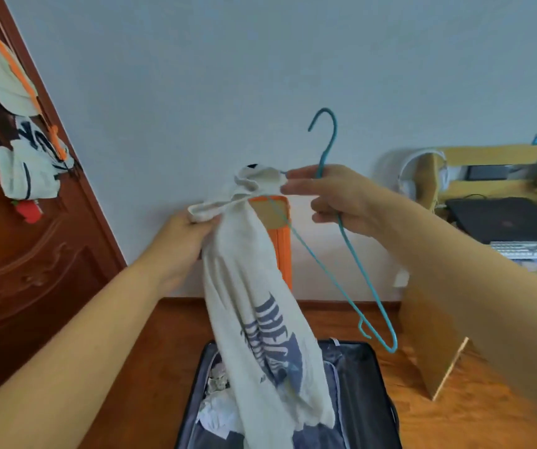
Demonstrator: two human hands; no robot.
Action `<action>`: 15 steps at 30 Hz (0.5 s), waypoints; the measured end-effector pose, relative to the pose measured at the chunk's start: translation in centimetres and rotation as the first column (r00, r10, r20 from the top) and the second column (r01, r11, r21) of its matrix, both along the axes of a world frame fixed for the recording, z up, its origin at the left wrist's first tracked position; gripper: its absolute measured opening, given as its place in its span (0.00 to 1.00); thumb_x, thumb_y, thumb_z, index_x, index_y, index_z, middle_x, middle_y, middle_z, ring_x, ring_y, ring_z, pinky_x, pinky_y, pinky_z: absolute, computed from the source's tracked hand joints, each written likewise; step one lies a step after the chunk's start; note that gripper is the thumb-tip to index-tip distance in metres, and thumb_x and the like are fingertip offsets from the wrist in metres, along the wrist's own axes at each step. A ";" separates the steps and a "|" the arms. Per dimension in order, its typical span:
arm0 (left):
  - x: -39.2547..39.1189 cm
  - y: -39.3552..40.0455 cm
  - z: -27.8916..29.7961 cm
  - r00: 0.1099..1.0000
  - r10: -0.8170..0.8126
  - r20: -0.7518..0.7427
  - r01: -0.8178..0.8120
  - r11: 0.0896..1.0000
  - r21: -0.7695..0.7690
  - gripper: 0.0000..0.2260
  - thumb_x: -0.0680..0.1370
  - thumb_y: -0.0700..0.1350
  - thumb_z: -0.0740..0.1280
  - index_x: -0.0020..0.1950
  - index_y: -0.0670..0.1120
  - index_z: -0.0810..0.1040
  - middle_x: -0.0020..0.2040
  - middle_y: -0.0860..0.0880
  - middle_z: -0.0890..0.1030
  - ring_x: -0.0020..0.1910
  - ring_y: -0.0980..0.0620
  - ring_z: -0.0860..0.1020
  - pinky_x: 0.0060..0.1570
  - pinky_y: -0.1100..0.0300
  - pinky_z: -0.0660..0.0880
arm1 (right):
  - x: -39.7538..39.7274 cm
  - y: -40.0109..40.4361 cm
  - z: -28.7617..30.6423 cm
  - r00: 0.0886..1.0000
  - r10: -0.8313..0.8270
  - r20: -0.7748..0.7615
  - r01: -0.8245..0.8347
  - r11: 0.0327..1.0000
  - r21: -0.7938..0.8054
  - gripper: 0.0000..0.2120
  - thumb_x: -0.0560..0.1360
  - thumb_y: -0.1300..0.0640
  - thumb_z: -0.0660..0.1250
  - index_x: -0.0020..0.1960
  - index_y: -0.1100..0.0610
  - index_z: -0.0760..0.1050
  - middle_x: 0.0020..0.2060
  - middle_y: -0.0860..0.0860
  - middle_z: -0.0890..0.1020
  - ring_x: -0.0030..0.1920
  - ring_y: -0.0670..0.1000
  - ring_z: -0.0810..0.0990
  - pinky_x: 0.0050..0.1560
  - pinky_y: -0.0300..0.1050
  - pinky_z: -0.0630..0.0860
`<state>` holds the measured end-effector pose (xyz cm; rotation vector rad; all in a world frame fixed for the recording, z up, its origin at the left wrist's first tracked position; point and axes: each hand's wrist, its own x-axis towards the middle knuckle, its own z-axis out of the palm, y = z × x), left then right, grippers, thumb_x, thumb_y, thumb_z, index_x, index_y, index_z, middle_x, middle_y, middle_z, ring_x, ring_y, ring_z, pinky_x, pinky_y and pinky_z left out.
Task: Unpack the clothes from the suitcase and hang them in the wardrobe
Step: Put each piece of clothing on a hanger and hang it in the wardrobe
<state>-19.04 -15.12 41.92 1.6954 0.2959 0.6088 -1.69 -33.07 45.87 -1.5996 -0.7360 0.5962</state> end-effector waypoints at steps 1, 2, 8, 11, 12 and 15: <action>0.0 0.3 0.6 1.000 -0.031 0.002 0.031 0.999 -0.045 0.10 0.83 0.40 0.62 0.58 0.48 0.83 0.55 0.50 0.86 0.57 0.52 0.83 0.63 0.51 0.77 | 0.2 -0.5 -1.5 0.996 -0.012 0.087 0.017 0.998 -0.057 0.21 0.75 0.55 0.74 0.67 0.51 0.75 0.47 0.44 0.83 0.33 0.43 0.75 0.32 0.39 0.74; 0.2 0.7 1.2 0.998 -0.057 0.011 0.058 0.994 -0.090 0.10 0.83 0.39 0.62 0.58 0.47 0.82 0.55 0.49 0.86 0.57 0.51 0.83 0.62 0.52 0.77 | 0.0 -0.7 -3.4 0.987 0.016 0.159 0.005 0.992 -0.130 0.27 0.74 0.54 0.75 0.71 0.49 0.72 0.55 0.43 0.82 0.41 0.43 0.80 0.33 0.40 0.76; 0.6 1.2 5.1 0.983 -0.166 0.073 0.179 0.952 -0.250 0.08 0.79 0.41 0.64 0.55 0.44 0.80 0.47 0.48 0.85 0.47 0.52 0.84 0.50 0.55 0.82 | -3.9 0.7 -14.2 0.929 0.340 -0.146 -0.368 0.889 -0.272 0.30 0.71 0.49 0.78 0.70 0.46 0.72 0.63 0.54 0.79 0.52 0.60 0.82 0.41 0.47 0.78; 0.1 2.6 5.7 0.993 -0.098 0.067 0.112 0.961 -0.253 0.09 0.82 0.41 0.62 0.59 0.45 0.80 0.54 0.47 0.85 0.54 0.51 0.84 0.55 0.55 0.81 | -4.9 0.3 -16.9 0.818 0.472 -0.327 -0.533 0.836 -0.126 0.26 0.72 0.49 0.77 0.66 0.57 0.76 0.56 0.58 0.83 0.46 0.60 0.74 0.36 0.40 0.74; -0.2 3.3 5.9 0.996 -0.058 0.061 0.072 0.964 -0.256 0.10 0.83 0.41 0.61 0.60 0.45 0.80 0.54 0.48 0.86 0.55 0.51 0.84 0.53 0.55 0.82 | -5.0 0.0 -17.3 0.827 0.454 -0.331 -0.514 0.849 -0.119 0.23 0.74 0.50 0.76 0.65 0.58 0.76 0.58 0.59 0.83 0.49 0.61 0.76 0.38 0.41 0.77; -1.3 6.0 5.4 0.991 0.131 0.037 -0.118 0.961 -0.250 0.11 0.84 0.40 0.62 0.64 0.45 0.79 0.55 0.48 0.86 0.55 0.50 0.85 0.47 0.56 0.82 | -5.0 -0.5 -15.6 0.957 0.290 -0.022 -0.277 0.886 -0.373 0.18 0.76 0.42 0.70 0.55 0.56 0.81 0.48 0.55 0.86 0.45 0.57 0.84 0.47 0.52 0.81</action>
